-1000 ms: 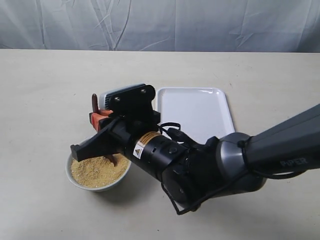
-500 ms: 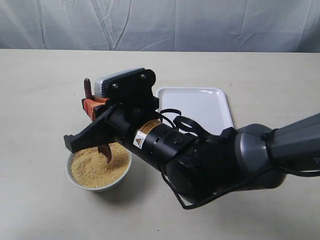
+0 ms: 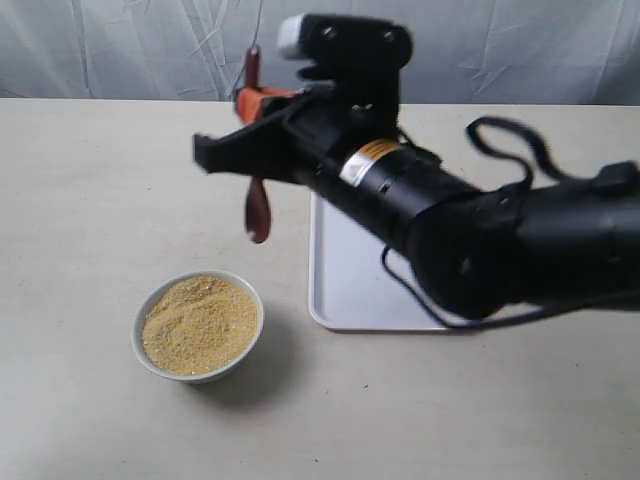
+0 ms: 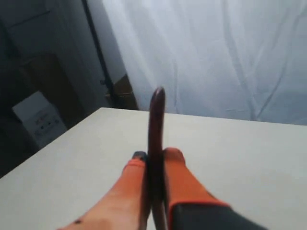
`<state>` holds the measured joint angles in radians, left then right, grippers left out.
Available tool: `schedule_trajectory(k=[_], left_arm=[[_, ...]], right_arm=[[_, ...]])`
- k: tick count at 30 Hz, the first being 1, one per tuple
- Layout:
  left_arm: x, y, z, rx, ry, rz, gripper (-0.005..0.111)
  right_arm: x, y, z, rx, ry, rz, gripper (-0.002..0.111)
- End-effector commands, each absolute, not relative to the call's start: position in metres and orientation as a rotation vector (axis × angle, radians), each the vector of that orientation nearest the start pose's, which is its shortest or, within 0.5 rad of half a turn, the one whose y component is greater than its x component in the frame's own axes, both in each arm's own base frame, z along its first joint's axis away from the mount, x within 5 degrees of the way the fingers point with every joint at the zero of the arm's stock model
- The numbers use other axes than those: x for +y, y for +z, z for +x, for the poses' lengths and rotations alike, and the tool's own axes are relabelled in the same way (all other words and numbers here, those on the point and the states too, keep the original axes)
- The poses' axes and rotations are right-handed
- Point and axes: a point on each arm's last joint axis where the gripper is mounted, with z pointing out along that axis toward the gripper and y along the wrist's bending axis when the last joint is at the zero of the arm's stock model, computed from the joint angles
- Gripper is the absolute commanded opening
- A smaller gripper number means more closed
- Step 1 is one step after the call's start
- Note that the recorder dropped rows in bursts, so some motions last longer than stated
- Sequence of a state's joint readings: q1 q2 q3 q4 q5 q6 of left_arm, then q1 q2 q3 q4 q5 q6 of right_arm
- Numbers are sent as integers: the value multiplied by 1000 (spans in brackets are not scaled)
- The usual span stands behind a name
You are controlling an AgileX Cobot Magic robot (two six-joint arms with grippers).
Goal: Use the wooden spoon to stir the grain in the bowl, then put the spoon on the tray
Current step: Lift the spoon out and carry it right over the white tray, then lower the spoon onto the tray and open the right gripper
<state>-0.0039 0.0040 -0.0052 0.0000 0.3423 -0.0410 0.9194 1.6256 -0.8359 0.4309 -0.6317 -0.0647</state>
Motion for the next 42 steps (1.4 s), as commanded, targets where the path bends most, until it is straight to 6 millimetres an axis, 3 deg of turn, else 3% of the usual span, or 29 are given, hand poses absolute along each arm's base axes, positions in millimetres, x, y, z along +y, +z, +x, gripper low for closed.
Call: schedule_trajectory(k=[1,6,10,13,18,26,33,35,39,42], left_arm=[[0,183,54,1820,-31,-37,0],[0,183,54,1820,-31,-37,0],[0,183,54,1820,-31,-37,0],[0,183,54,1820,-31,-37,0],[0,183,54,1820,-31,-37,0],[0,183,54,1820,-31,-37,0],[0,183,54,1820,-31,-37,0],[0,183,54,1820,-31,-37,0],[0,183,54,1820,-31,-37,0],[0,183,54,1820,-31,-37,0]], right_arm=[[204,246,267,1920,593,-179,-1],[149,231,305,2202,509,-6,-1],[131,231,335,2389,488,-5,-1],[132,223,356,2542,571,-51,-1],[147,206,383,2634,913,-160,-1],[149,153,399,2714,890,-58,-1],[152,130,402,2747,869,7,0],[151,128,403,2746,860,19,10],[149,126,405,2735,810,1,42],[145,129,406,2732,798,12,53]])
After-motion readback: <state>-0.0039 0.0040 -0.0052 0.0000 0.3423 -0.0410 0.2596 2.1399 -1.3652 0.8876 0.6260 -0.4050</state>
